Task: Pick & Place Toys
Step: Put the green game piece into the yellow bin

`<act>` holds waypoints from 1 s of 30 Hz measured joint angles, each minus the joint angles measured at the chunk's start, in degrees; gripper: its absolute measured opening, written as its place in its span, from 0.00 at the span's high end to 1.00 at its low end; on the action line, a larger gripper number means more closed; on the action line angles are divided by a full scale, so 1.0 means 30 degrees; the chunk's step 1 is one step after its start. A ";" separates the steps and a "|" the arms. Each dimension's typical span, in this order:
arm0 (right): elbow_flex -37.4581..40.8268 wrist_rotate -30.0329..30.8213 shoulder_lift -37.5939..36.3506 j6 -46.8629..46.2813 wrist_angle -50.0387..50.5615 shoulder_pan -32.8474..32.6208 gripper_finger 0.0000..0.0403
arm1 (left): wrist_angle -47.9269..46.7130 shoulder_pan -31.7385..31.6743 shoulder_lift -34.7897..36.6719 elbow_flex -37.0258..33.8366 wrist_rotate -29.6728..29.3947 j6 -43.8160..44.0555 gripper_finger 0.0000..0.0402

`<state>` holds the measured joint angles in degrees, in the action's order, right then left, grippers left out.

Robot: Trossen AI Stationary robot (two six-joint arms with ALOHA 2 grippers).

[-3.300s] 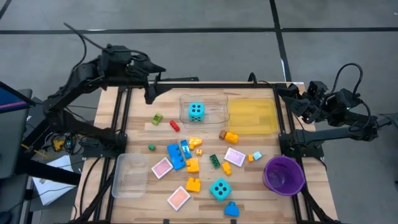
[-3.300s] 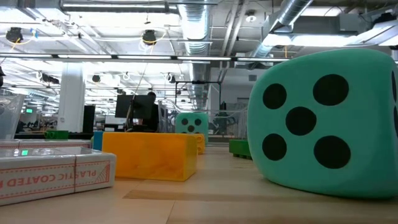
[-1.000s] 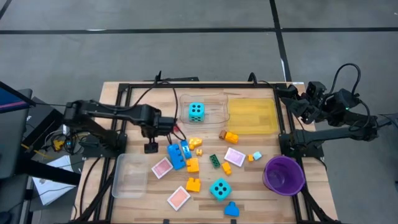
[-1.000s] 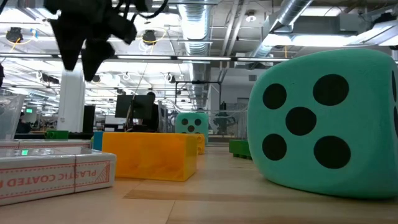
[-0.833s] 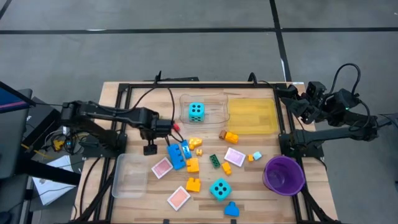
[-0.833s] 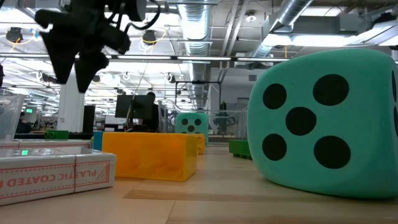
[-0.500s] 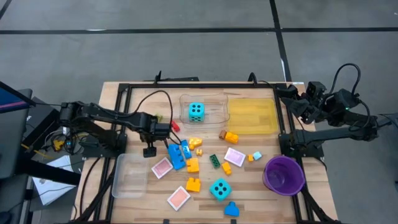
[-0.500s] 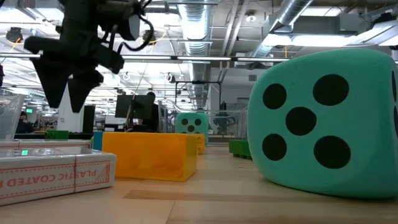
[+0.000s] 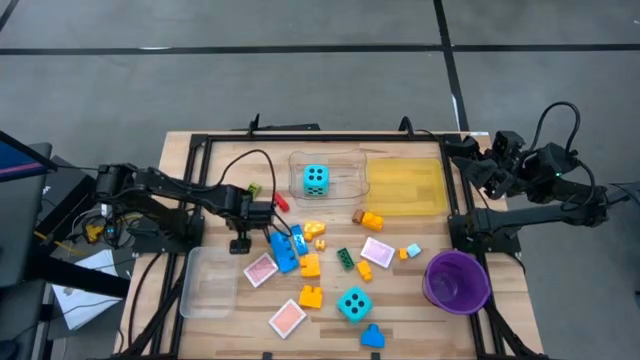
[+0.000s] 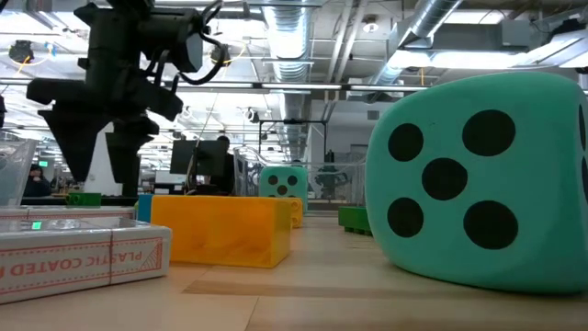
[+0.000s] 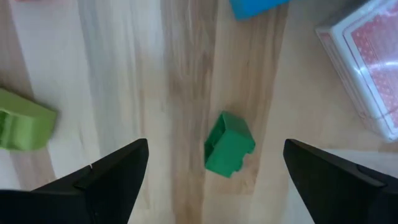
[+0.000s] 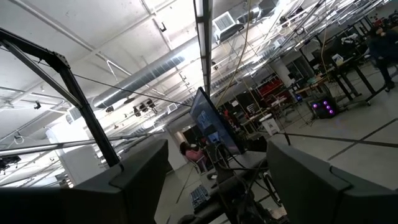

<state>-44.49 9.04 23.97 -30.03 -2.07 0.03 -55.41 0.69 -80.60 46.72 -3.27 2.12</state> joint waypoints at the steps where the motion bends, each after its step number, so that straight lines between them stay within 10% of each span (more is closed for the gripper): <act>1: 0.0000 0.0000 -0.0001 0.0003 0.0007 0.0000 0.34 | 0.0088 -0.0002 0.0000 0.0000 -0.0044 -0.0098 0.09; 30: 0.0000 -0.0007 0.0001 0.0151 0.0044 0.0007 0.34 | 0.0278 -0.0007 -0.3326 0.0009 0.0886 -0.0637 0.26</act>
<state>-44.49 9.02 23.97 -29.58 -1.93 0.05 -54.58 0.67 -90.57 46.75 -0.61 0.21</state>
